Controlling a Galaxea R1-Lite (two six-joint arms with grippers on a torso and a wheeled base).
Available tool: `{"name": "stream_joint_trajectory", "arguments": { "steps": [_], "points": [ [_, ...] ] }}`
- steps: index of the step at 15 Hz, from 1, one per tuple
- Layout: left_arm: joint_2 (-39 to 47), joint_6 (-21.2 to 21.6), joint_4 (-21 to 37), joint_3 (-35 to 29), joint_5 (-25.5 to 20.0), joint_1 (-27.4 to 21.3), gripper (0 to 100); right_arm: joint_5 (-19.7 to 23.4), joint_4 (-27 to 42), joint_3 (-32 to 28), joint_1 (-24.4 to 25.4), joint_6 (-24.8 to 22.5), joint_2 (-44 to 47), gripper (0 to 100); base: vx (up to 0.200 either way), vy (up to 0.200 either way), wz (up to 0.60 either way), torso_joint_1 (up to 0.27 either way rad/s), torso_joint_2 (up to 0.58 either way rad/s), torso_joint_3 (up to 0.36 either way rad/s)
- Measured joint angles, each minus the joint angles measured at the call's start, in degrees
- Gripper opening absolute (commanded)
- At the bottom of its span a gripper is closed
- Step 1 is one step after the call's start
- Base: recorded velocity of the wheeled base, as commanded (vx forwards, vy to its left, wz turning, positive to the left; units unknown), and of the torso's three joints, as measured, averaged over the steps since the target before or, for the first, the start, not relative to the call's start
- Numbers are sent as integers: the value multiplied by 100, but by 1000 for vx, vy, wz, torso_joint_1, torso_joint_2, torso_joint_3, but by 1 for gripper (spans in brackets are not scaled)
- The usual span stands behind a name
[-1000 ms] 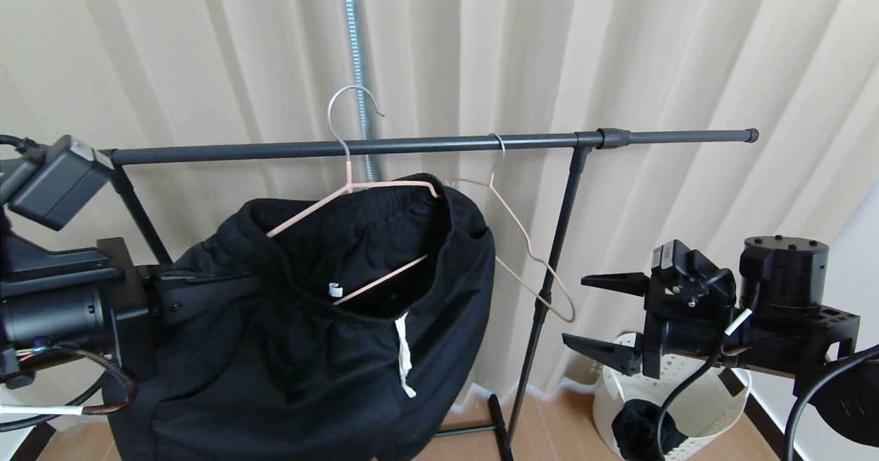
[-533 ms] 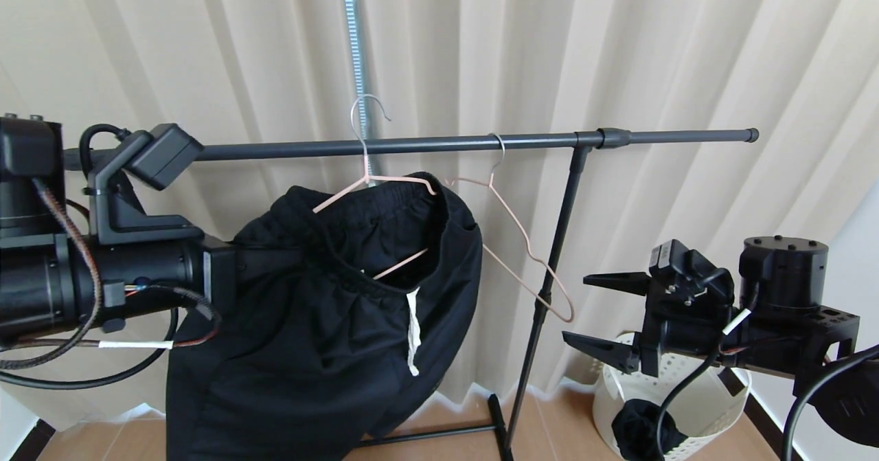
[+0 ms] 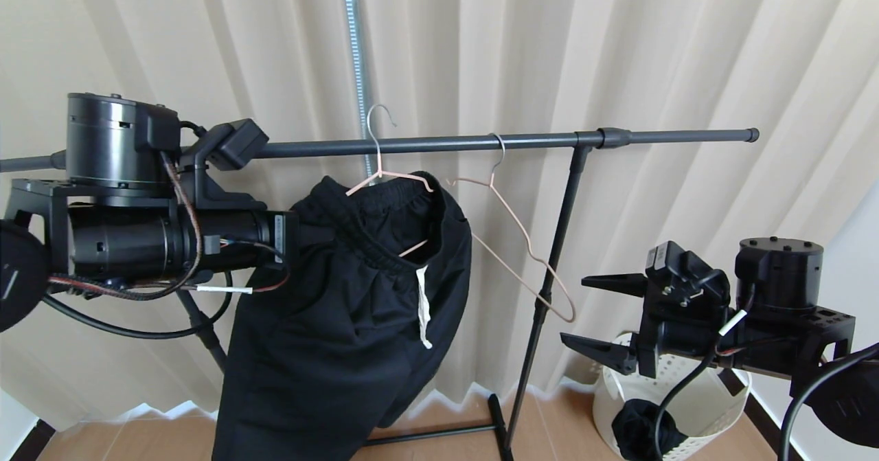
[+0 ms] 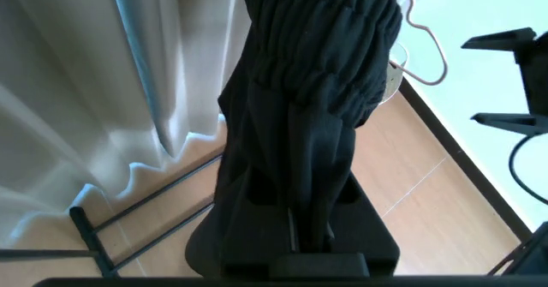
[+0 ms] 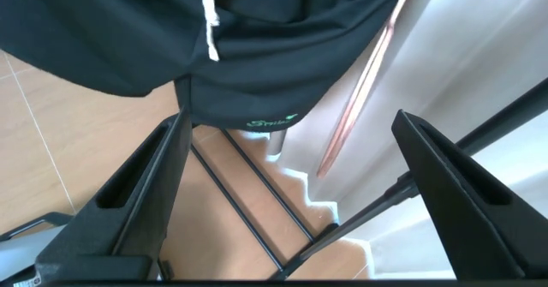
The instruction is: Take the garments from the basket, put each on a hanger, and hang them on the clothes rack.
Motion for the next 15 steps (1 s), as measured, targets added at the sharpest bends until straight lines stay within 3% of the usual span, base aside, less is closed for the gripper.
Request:
{"name": "stream_joint_trajectory", "arguments": {
  "steps": [6,15],
  "points": [
    [689,7,-13,-435,152,-5,0,9,-10,-2,0,0,5,100,0,0,0,0,0,0],
    [940,41,-16,-341,150,-11,0,9,-10,-6,0,0,13,100,0,0,0,0,0,0]
  ]
}}
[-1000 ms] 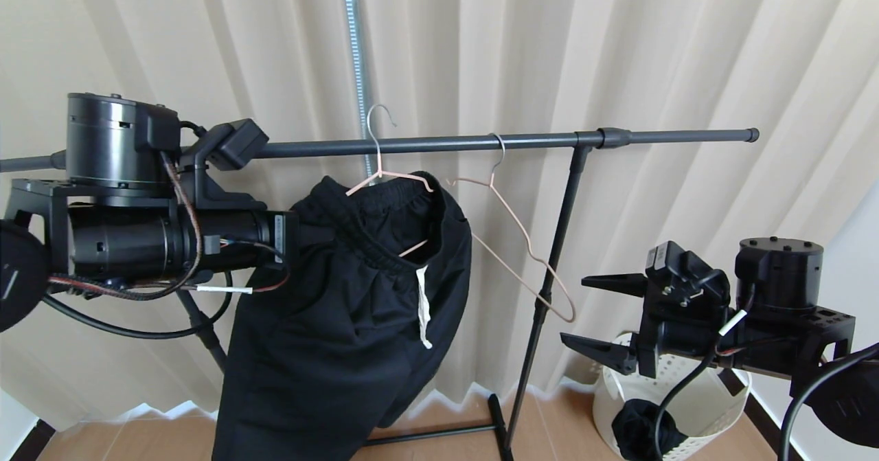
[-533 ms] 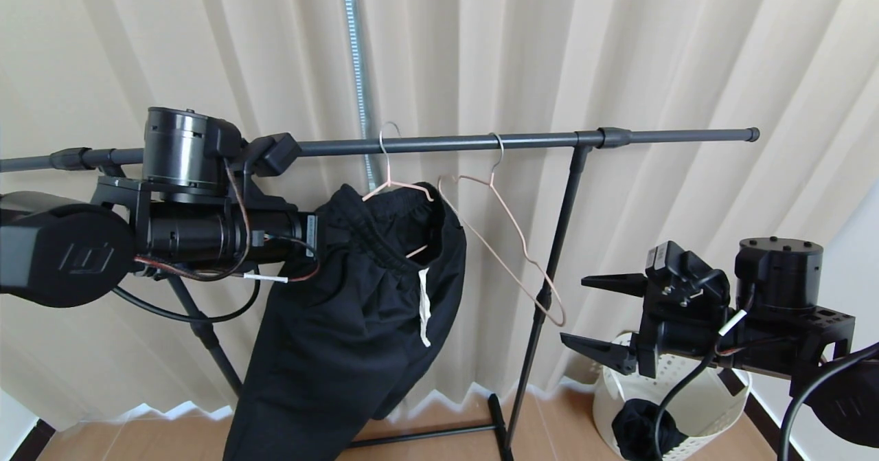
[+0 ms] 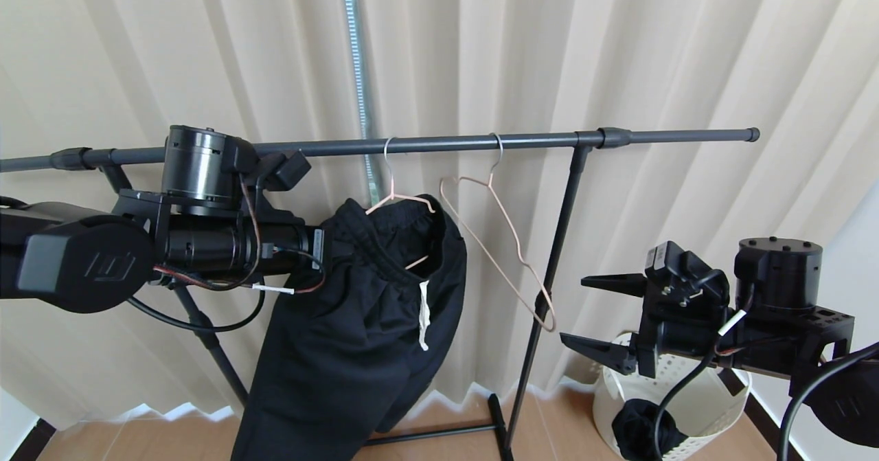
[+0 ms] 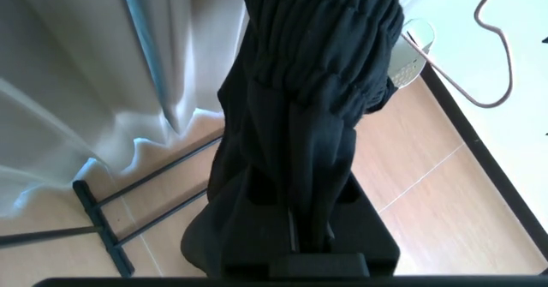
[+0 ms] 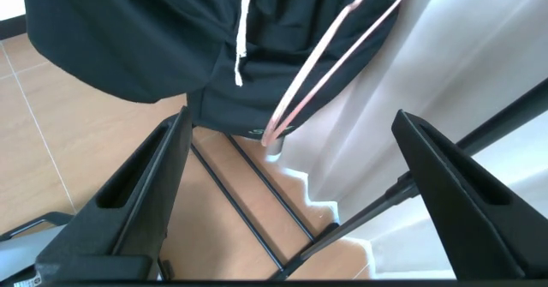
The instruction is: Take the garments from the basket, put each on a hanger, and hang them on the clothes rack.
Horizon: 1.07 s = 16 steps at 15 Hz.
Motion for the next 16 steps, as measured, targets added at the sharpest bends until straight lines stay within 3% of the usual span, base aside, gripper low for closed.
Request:
{"name": "stream_joint_trajectory", "arguments": {
  "steps": [4,5,16],
  "points": [
    [0,5,-2,29,6,0,0,0,0,1,0,0,0,100,0,0,0,0,0,0],
    [-1,10,0,40,9,0,100,0,0,1,0,0,0,100,0,0,0,0,0,0],
    [-444,40,20,440,0,0,100,-5,-2,32,-2,0,-35,100,0,0,0,0,0,0]
  ]
}}
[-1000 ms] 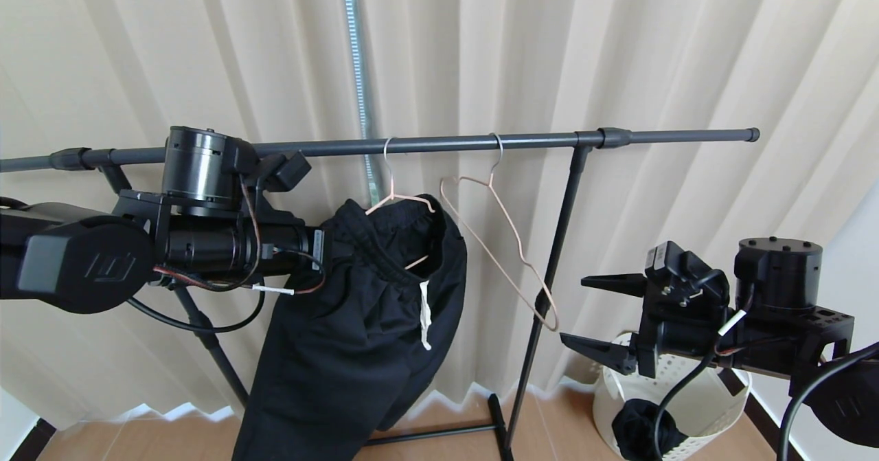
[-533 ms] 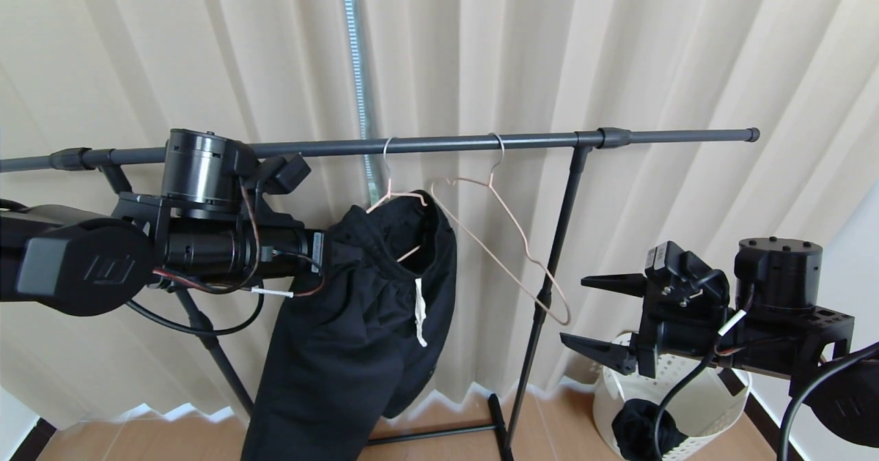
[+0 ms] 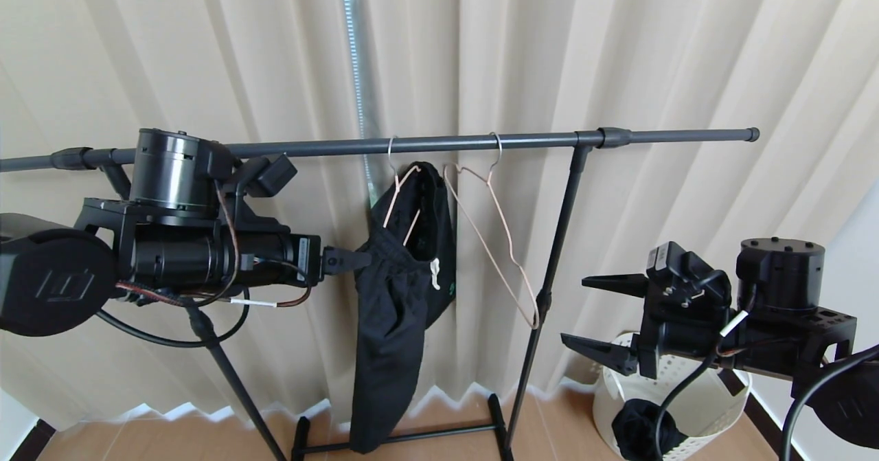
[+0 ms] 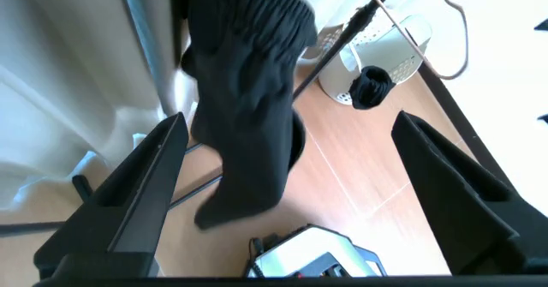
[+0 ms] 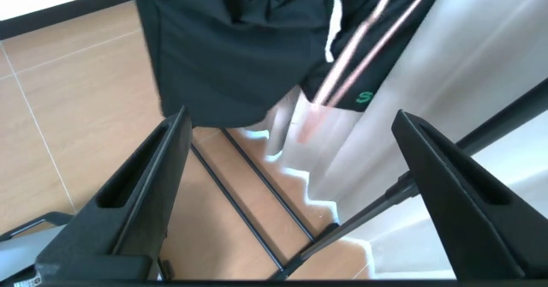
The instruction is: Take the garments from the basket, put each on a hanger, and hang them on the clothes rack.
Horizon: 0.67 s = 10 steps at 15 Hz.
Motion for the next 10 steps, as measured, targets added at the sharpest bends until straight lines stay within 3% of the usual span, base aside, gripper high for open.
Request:
{"name": "stream_joint_trajectory", "arguments": {
  "steps": [7,10],
  "points": [
    [-544,6,-9,681,2,-9,100,-96,-197,62,104,-7,-23,100,0,0,0,0,0,0],
    [-1005,-11,0,996,72,0,100,-580,-267,195,126,126,-436,100,0,0,0,0,0,0]
  ]
}}
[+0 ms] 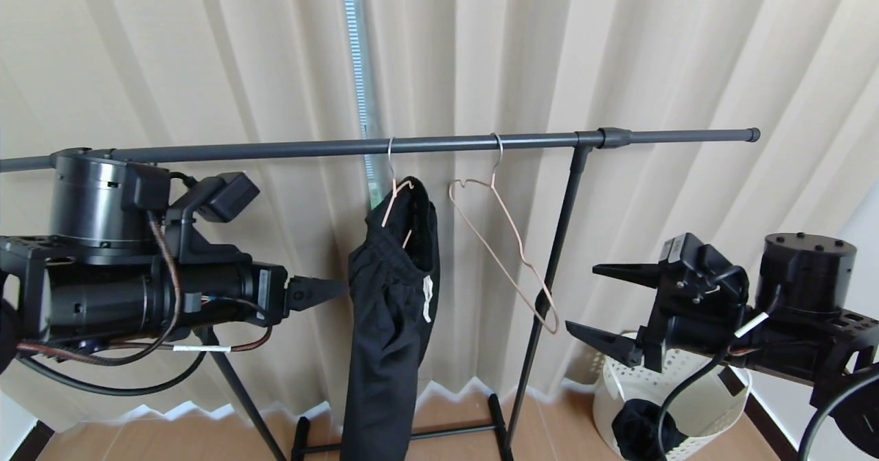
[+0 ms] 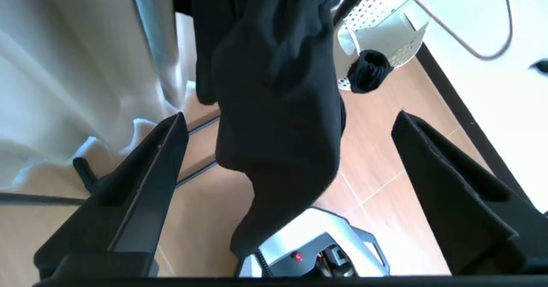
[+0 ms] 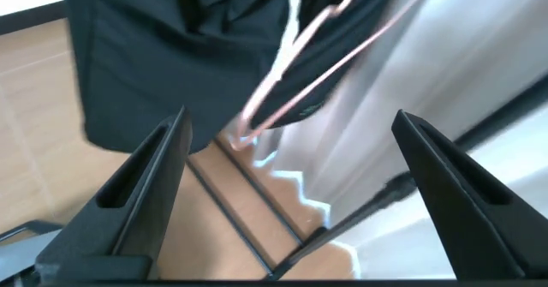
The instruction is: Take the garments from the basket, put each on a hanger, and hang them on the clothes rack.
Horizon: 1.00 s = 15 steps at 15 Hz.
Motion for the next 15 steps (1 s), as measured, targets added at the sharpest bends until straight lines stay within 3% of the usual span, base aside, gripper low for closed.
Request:
{"name": "stream_joint_trajectory", "arguments": {
  "steps": [5,11,15],
  "points": [
    [-1286,-7,7,1256,407,26,100,-1698,551,490,356,770,-1552,100,0,0,0,0,0,0],
    [-3155,50,62,2569,574,55,100,-2336,646,1646,486,931,-2795,100,0,0,0,0,0,0],
    [-3875,68,35,3310,594,61,100,-2543,1019,2334,474,1211,-3773,100,0,0,0,0,0,0]
  ]
}}
